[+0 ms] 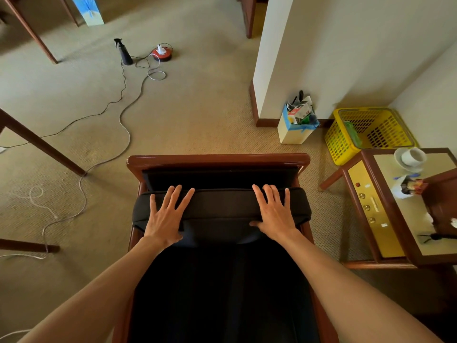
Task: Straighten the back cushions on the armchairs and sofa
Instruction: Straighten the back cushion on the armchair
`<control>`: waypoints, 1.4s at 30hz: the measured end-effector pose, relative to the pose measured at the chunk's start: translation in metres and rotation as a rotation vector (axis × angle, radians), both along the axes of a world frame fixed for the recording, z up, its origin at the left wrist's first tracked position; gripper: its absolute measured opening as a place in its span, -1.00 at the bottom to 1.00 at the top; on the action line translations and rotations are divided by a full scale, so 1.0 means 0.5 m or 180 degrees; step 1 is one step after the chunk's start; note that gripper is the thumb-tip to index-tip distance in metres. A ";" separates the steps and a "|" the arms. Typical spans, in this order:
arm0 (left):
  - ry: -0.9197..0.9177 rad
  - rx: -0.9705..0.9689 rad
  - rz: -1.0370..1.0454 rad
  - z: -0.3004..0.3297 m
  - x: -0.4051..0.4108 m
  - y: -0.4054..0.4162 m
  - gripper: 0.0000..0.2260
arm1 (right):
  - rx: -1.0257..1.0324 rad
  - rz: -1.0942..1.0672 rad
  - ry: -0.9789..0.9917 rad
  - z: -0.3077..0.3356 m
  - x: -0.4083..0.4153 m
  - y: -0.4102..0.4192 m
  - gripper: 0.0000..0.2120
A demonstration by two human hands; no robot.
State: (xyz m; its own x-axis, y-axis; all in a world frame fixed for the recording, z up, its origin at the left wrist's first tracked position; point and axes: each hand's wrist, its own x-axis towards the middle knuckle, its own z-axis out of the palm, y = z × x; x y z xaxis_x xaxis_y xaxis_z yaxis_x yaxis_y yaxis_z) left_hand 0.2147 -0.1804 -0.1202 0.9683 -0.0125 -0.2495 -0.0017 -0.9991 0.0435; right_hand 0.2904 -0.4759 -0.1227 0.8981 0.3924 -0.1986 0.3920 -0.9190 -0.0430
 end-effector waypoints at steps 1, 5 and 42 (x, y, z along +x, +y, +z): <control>0.0018 0.0090 0.0011 -0.005 0.004 0.001 0.21 | -0.0050 0.0022 0.0061 0.002 0.012 -0.001 0.08; 0.0077 0.0386 0.0111 0.010 0.047 0.007 0.12 | -0.0157 0.0027 0.0293 0.012 0.058 0.004 0.18; 0.0101 0.0103 0.0318 -0.040 0.058 -0.051 0.21 | -0.0183 -0.0330 0.0201 -0.035 0.053 0.014 0.05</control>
